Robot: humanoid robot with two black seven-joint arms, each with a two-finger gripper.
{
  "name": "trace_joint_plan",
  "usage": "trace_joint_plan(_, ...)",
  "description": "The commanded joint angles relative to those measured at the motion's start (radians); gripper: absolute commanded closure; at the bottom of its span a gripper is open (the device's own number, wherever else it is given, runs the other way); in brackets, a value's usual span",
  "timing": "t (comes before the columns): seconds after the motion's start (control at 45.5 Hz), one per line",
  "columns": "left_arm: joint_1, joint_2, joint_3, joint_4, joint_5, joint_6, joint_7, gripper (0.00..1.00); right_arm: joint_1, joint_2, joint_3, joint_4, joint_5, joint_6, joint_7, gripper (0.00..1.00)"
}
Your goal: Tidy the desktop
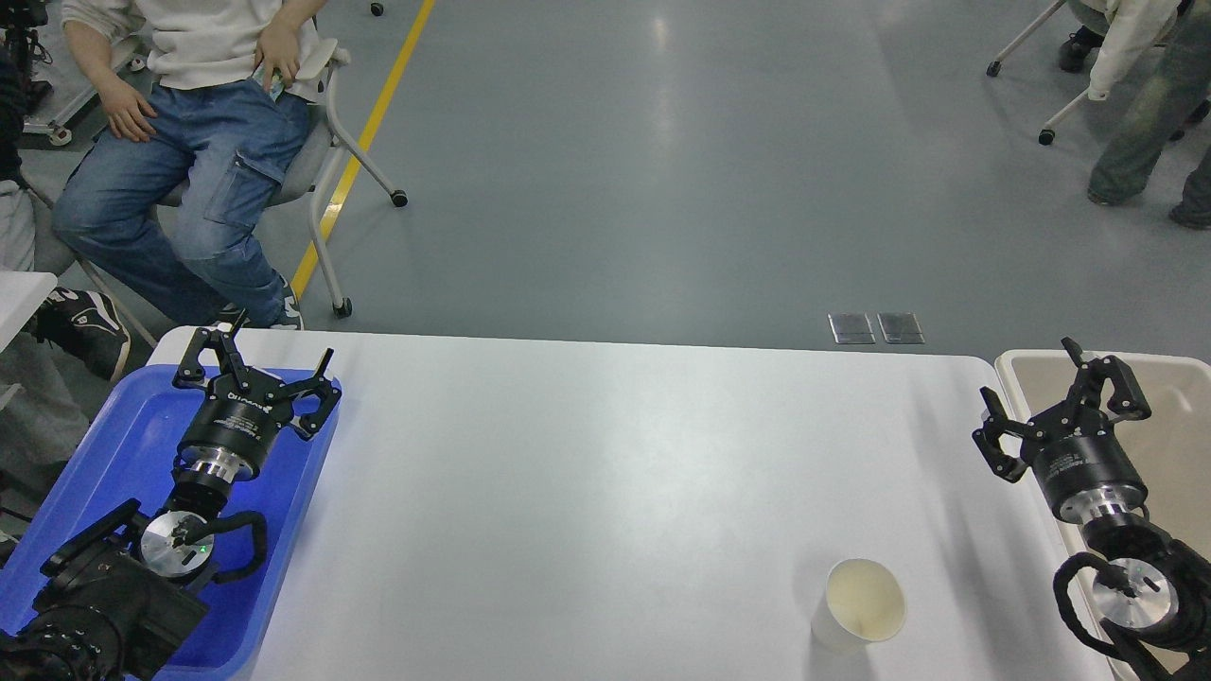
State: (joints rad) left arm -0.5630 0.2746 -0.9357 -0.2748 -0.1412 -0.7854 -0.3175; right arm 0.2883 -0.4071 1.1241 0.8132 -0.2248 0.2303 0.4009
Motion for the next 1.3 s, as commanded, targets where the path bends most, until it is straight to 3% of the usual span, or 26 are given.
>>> trace_joint_plan(0.0,0.0,0.0,0.0,0.0,0.0,0.0,0.0,0.0,0.012,-0.007,-0.009,0.015,0.005,-0.006,-0.004,0.0)
trace_joint_plan(1.274,-0.002,-0.003,0.0,-0.001,0.005,0.0,0.001,0.0,0.015,-0.03,-0.006,0.035,0.004,-0.005,-0.004,0.0)
